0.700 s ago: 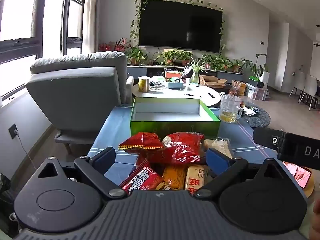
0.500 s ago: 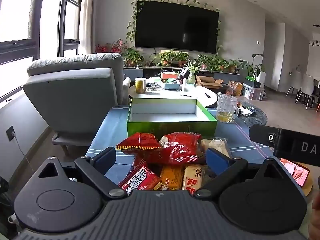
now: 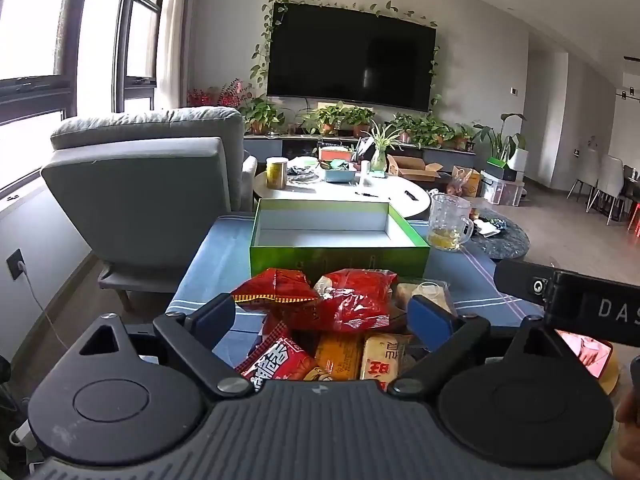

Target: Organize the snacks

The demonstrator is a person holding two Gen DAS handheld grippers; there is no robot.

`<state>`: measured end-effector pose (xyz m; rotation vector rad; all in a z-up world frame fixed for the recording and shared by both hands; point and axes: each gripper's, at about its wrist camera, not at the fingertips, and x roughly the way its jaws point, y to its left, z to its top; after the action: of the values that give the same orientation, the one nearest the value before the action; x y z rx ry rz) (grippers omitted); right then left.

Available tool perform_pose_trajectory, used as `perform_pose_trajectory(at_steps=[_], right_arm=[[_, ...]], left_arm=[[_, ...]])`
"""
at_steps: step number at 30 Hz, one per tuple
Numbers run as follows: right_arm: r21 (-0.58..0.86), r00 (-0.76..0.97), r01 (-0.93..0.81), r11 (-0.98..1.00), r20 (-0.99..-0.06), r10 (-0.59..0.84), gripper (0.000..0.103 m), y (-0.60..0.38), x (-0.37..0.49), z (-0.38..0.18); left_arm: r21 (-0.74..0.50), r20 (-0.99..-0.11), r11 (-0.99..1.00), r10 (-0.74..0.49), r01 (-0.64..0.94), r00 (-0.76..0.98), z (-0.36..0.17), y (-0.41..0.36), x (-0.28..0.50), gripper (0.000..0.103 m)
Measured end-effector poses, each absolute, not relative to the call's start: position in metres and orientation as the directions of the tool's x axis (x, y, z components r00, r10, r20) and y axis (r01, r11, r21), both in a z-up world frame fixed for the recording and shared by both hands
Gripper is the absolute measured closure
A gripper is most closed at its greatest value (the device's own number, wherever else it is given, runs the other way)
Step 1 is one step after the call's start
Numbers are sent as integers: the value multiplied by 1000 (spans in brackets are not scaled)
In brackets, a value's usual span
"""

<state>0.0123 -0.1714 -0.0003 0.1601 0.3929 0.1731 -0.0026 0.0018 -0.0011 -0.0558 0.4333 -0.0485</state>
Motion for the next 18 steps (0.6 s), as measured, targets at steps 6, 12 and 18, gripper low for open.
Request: perform_pose_trajectory(at_steps=[6,12,18], right_arm=[[191,908,-138,972,-367,201,34,-172,12,-1],[174,907,-114,978,-383,174,34,-172,12,-2],[136,920,-106,985,-363,149,34,-169,10,-2]], left_arm=[[-66,-418,997,-52,26,907,-1,5,-4,11],[-65,-427,998,-46,20,903,-4,6,-3,11],[-72,-442,997,-45,14,896,-5,9,-1,11]])
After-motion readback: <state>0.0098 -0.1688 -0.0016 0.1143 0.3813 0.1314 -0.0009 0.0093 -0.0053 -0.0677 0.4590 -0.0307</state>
